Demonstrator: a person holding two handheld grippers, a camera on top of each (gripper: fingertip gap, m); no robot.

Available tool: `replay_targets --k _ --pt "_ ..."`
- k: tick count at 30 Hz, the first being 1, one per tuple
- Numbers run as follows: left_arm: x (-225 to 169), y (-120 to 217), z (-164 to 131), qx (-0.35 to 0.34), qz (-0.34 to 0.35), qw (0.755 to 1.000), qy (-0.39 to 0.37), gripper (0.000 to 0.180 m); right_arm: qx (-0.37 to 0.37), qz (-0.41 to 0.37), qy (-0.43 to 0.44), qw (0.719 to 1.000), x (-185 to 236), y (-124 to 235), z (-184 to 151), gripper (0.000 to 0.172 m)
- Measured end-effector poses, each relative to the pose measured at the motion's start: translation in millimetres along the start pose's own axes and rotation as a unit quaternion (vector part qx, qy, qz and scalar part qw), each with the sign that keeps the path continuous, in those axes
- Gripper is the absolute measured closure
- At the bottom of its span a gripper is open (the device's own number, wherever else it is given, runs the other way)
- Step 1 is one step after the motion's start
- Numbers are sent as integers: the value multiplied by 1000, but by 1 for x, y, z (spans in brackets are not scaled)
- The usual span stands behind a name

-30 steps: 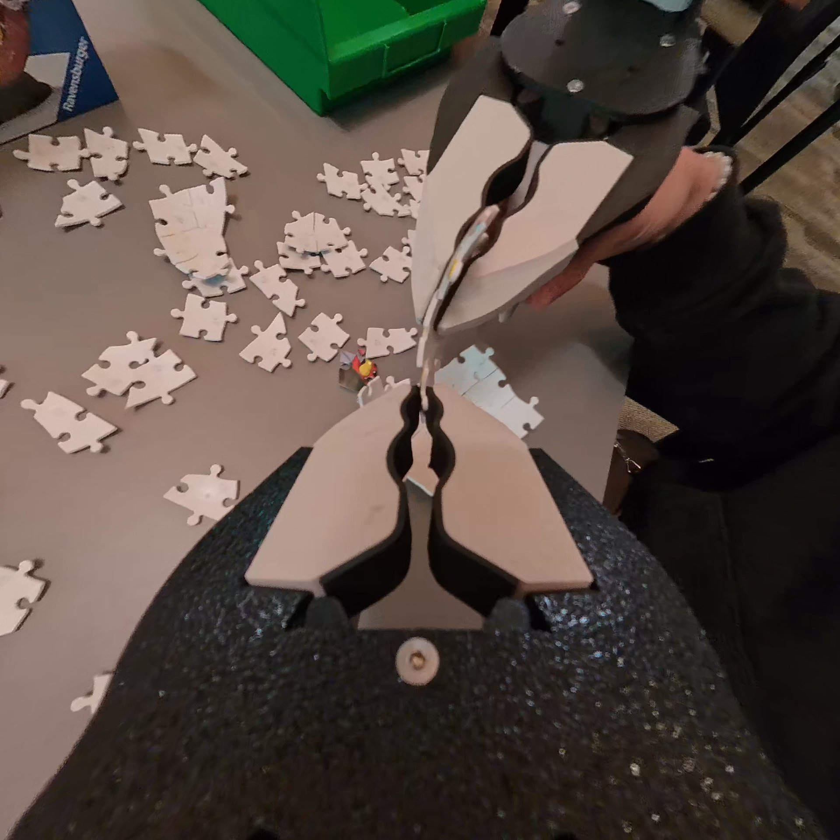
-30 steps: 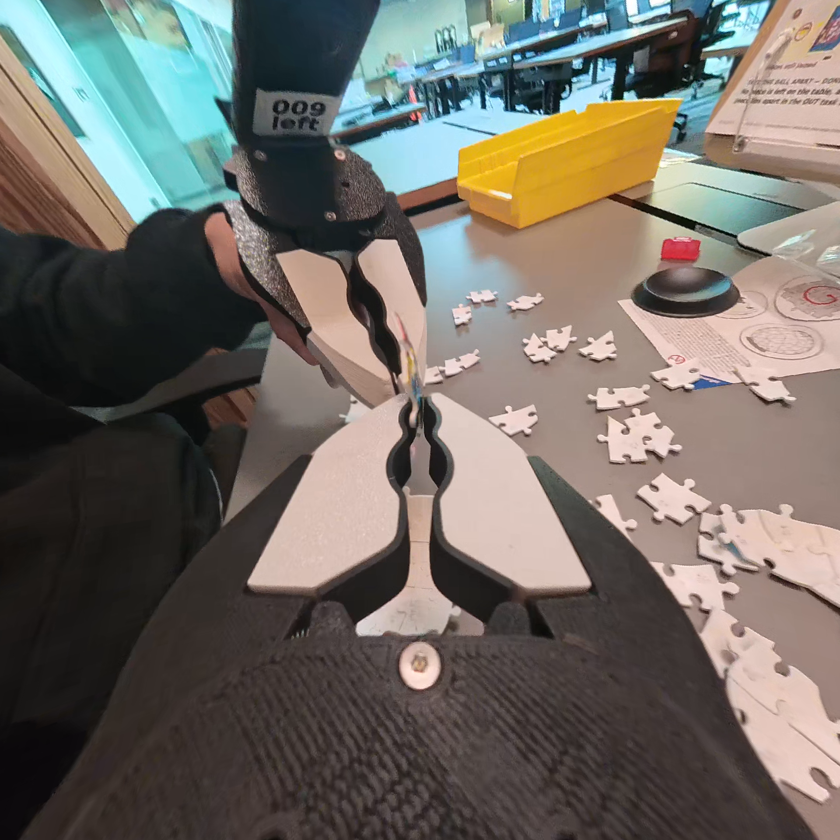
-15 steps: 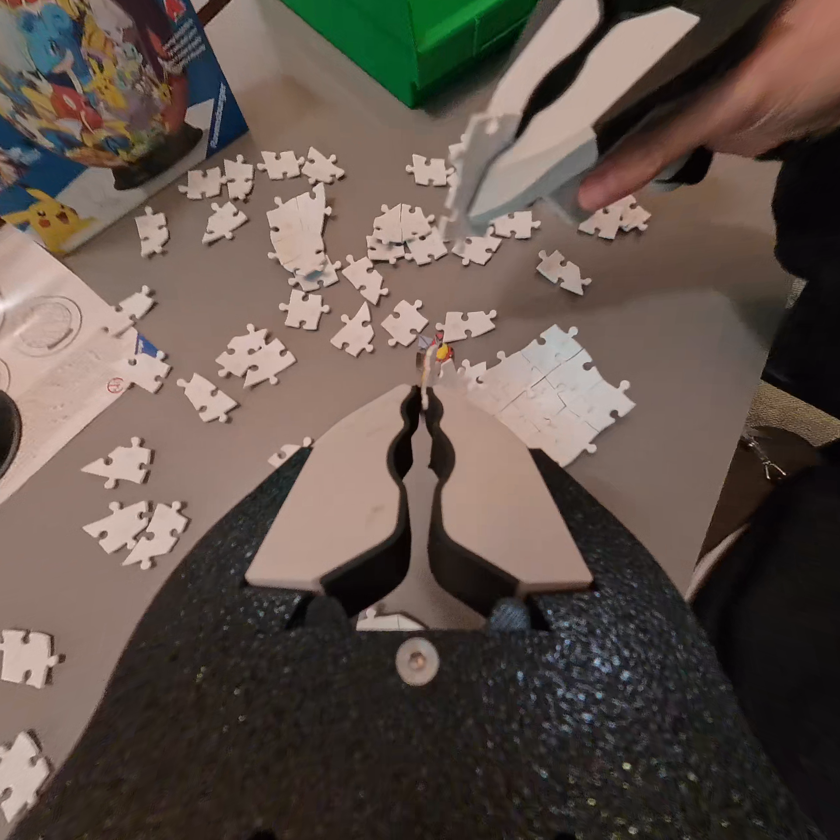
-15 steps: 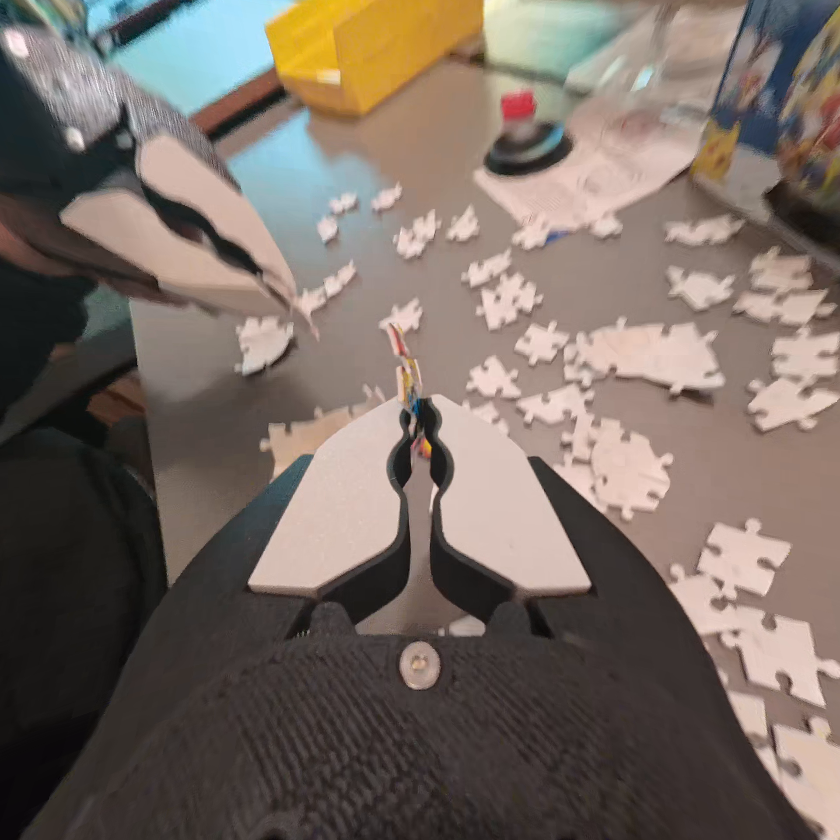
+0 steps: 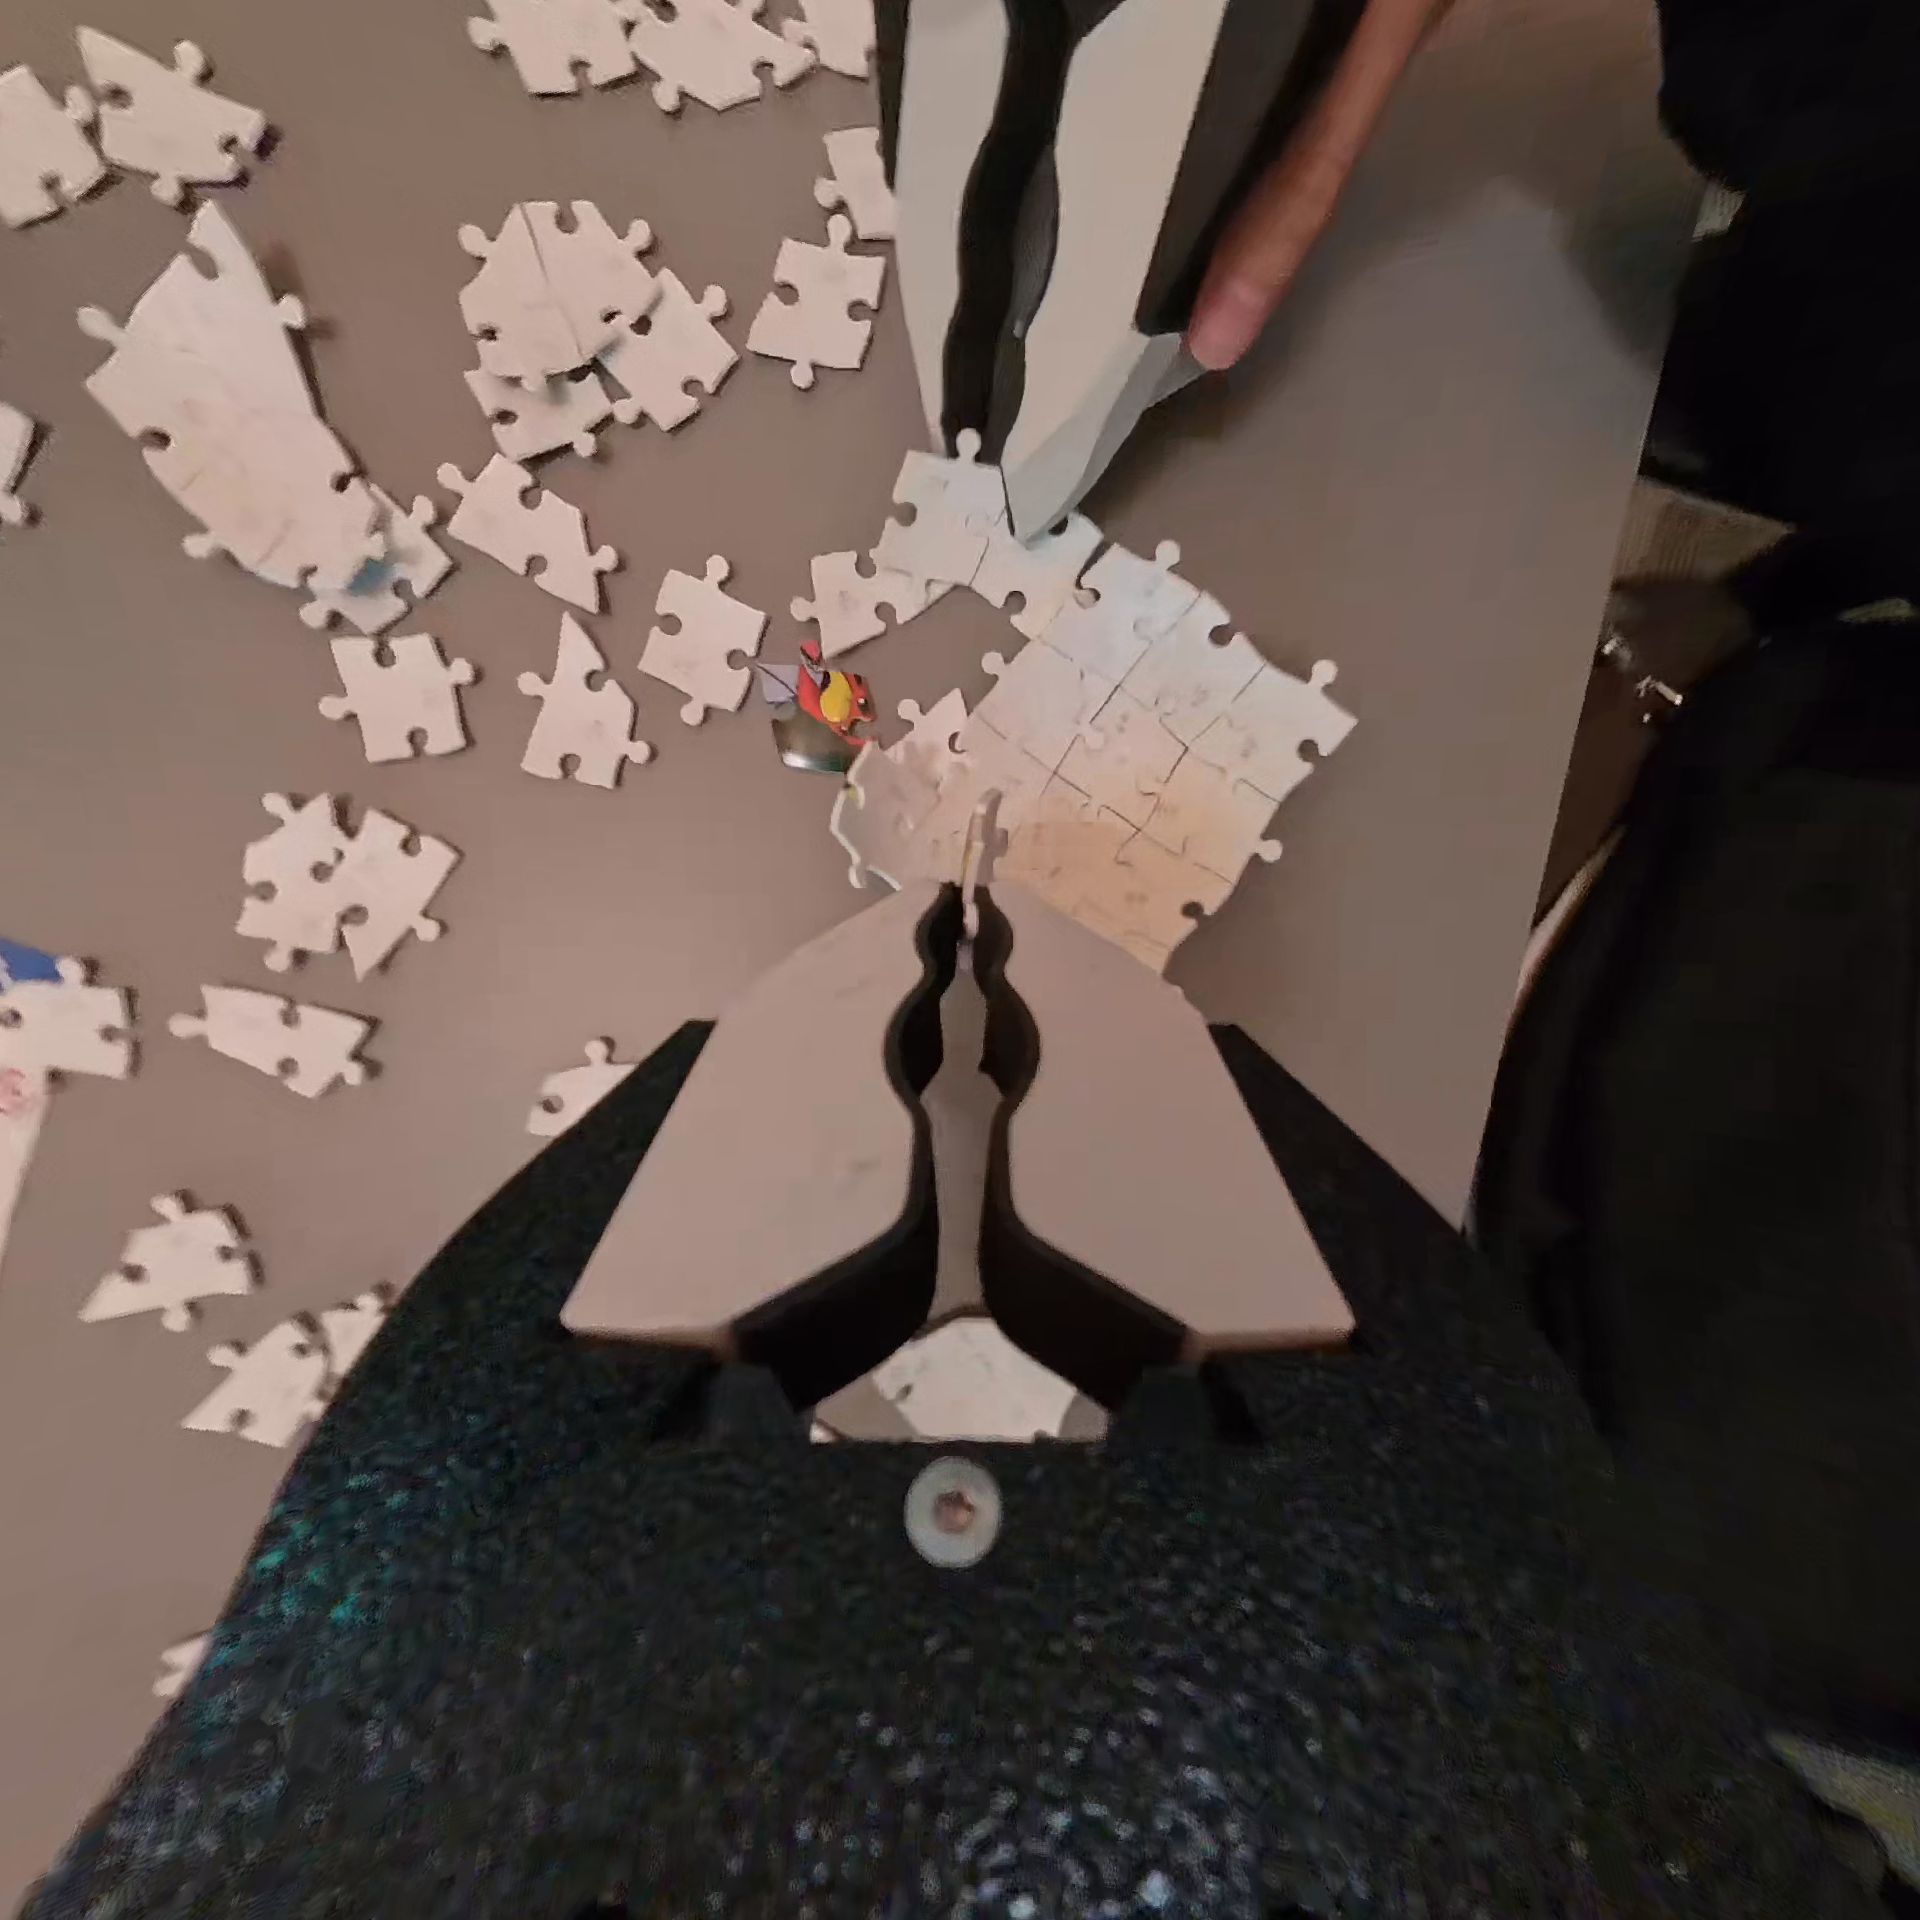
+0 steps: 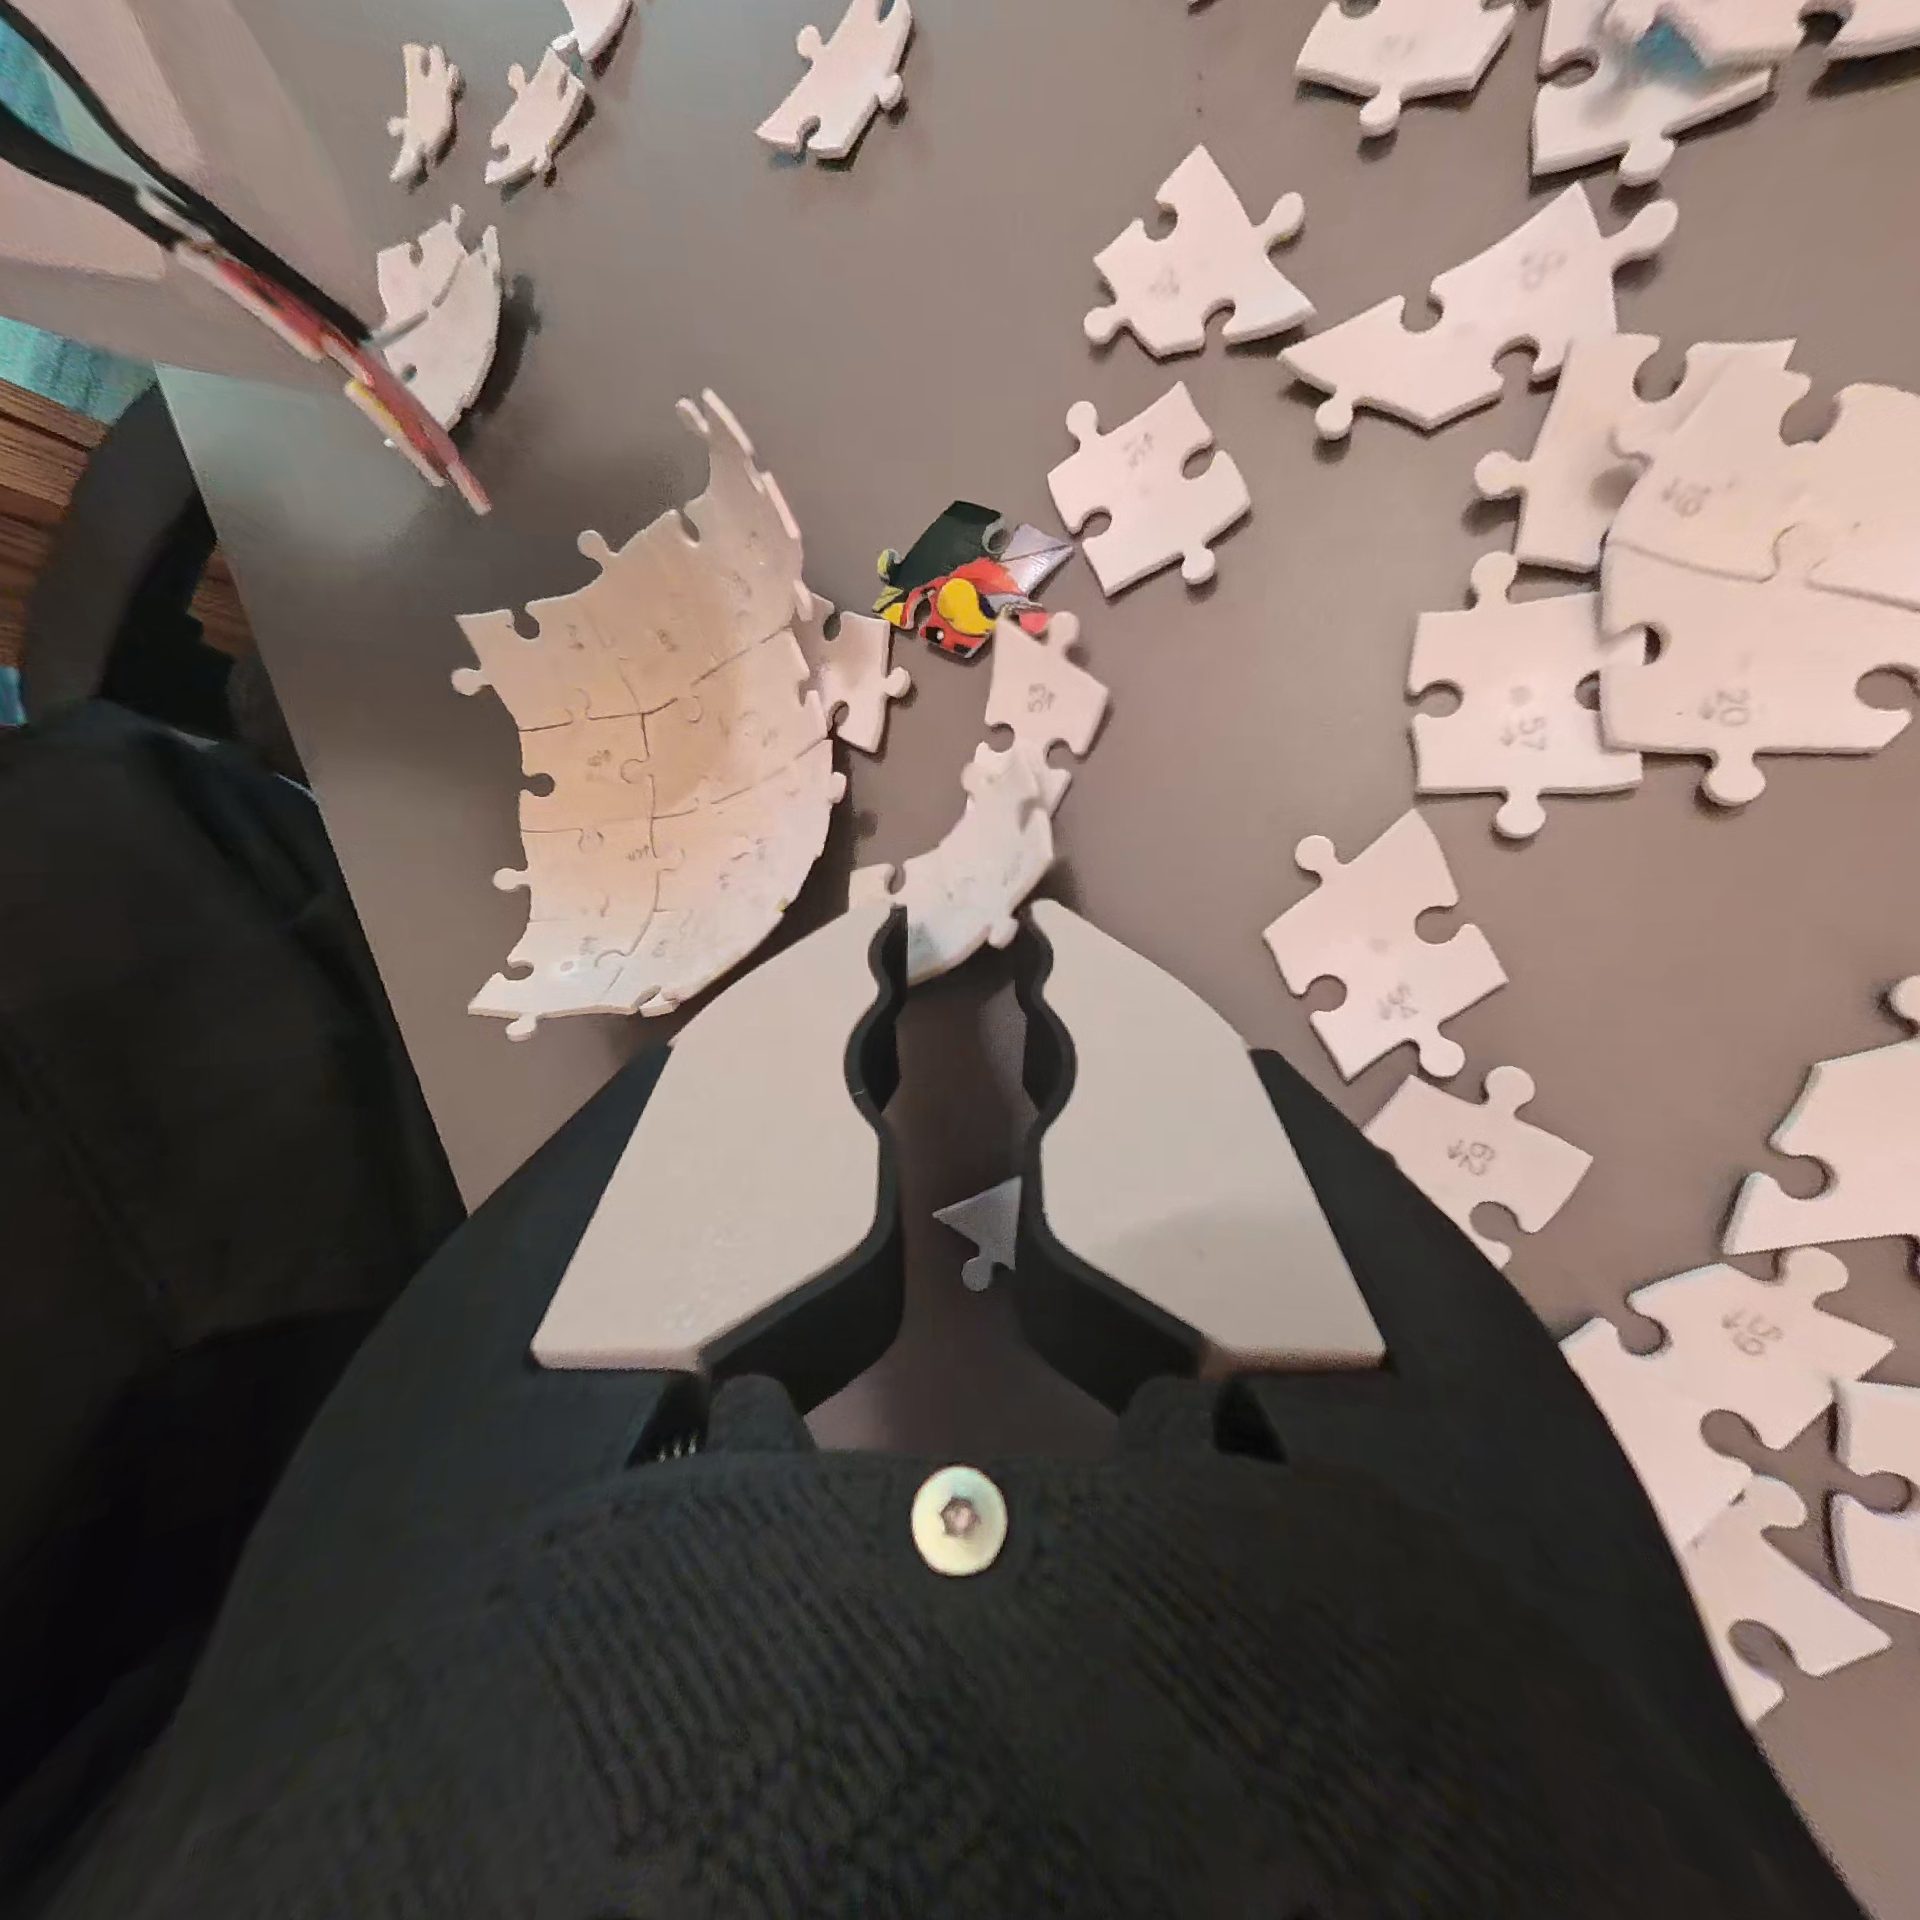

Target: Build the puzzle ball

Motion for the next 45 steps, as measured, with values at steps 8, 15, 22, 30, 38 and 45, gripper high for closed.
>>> replay_targets --k 8,15,22,30,38,45 --pt "24 -29 38 134 -119 982 -52 179 -45 -23 8 999 5 26 7 139" --pt "40 -59 53 206 -184 960 -46 179 -207 51 98 972 18 13 36 145" --pt "40 -61 48 177 -197 964 -38 179 -189 81 142 968 25 0 35 157" --pt "40 -54 45 139 -188 971 -49 178 -169 79 186 965 31 -6 35 169" --pt "41 -36 36 -2 -121 993 3 171 -269 90 126 951 21 11 40 169" --pt "34 -27 26 -103 -108 987 53 166 -317 133 104 933 20 14 40 169"
Point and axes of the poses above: each gripper's, where its closed fingertips meet, y back along the fingers, z out of its top, x = y × z across the jaws, the point moved 10 cm from there along y, back along the fingers, and after that the axes turned 13 degrees about -x, right-handed, at the moved point
